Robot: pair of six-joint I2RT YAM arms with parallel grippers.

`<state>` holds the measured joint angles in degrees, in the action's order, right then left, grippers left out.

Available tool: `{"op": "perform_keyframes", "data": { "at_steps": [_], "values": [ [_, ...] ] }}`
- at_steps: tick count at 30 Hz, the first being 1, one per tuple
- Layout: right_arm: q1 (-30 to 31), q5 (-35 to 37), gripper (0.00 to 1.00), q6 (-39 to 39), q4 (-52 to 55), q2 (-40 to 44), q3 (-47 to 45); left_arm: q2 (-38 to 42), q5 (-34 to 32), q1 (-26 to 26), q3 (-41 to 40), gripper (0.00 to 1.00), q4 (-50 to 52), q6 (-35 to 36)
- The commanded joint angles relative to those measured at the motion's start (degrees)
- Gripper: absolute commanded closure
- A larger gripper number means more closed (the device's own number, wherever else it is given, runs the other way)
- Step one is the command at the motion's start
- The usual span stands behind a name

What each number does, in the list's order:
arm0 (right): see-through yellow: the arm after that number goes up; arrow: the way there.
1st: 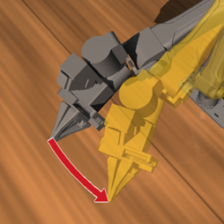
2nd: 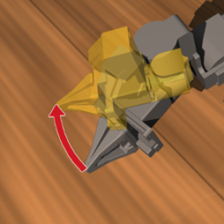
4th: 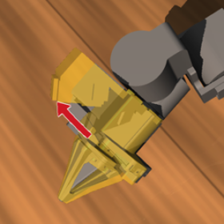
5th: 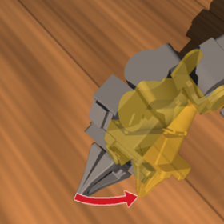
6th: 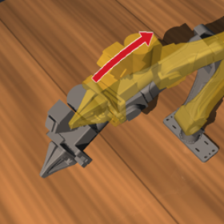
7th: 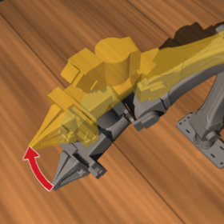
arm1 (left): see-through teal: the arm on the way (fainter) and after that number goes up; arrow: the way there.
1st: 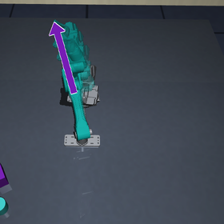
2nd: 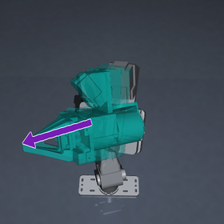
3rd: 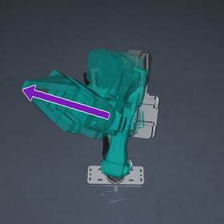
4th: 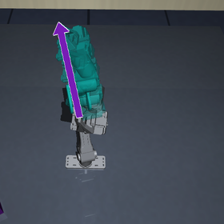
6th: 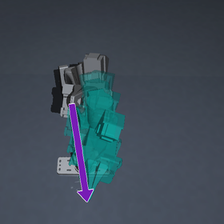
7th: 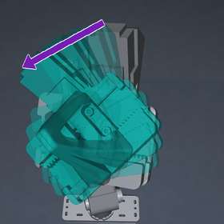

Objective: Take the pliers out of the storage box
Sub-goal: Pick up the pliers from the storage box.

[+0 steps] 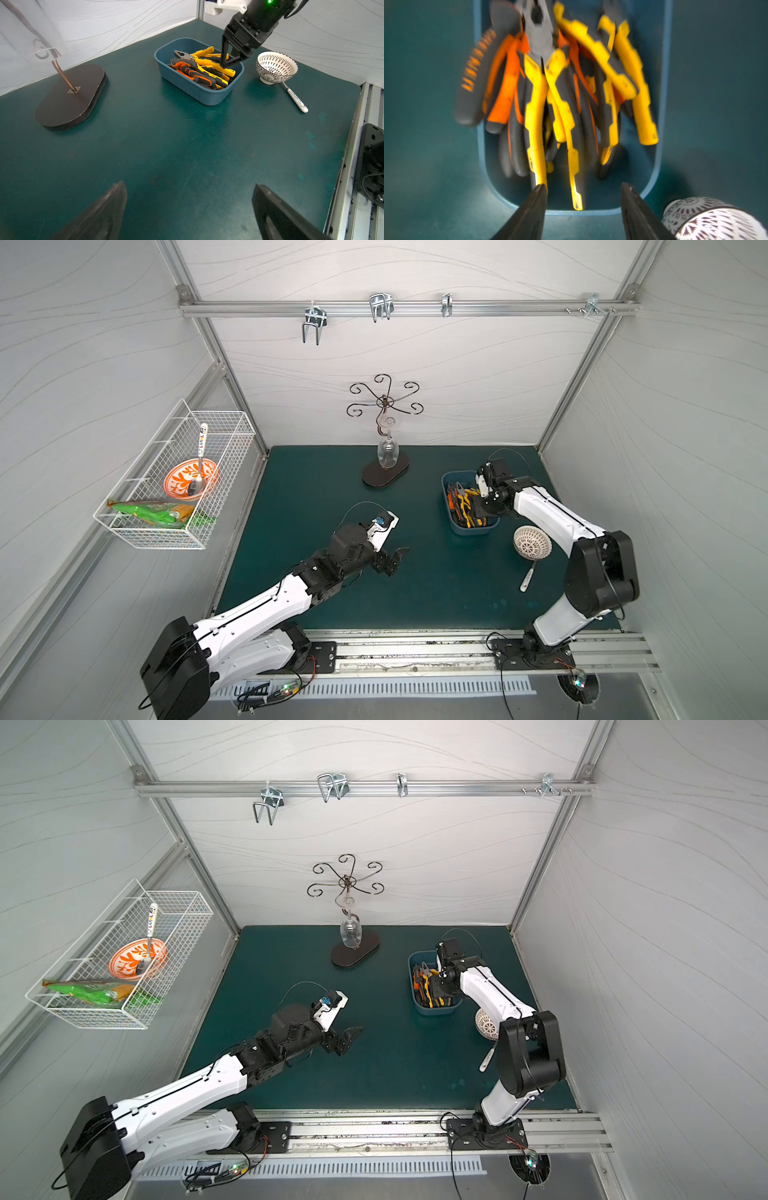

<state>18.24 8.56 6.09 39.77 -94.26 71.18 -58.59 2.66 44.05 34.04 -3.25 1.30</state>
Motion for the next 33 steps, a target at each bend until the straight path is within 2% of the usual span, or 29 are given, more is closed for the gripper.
{"op": "perform_keyframes", "data": {
  "at_steps": [1, 4, 13, 20, 21, 27, 33],
  "values": [
    [-0.3, -0.5, 0.46, -0.5, 1.5, -1.7, 0.9, -1.3, 0.6, 0.2, 3.0, 0.00, -2.1, 0.2],
    [-1.1, -1.0, 0.55, -0.4, 1.6, -3.1, 1.4, -2.4, 0.4, 0.2, 3.1, 0.00, -2.6, 0.3],
    [-1.9, -3.4, 0.63, -0.2, 0.5, -7.1, 2.8, -4.5, 1.0, -0.2, 3.9, 0.00, -3.5, -0.1],
    [-1.9, -2.9, 0.97, -0.1, 0.3, -5.1, 2.1, -4.4, 0.5, -0.6, 3.9, 0.00, -3.2, -0.9],
    [-1.9, -2.8, 0.98, 0.1, 0.1, -4.2, 1.7, -4.4, 0.6, -0.7, 4.0, 0.00, -3.2, -1.3],
    [-1.9, -0.7, 1.00, 3.0, -3.8, 3.0, -2.9, -5.2, 0.3, -1.2, 5.7, 0.00, -3.1, -7.6],
    [-1.9, -3.9, 1.00, 6.5, -10.5, 11.9, -9.7, -8.5, -1.9, -1.9, 8.8, 0.00, -5.0, -22.0]
  ]
}}
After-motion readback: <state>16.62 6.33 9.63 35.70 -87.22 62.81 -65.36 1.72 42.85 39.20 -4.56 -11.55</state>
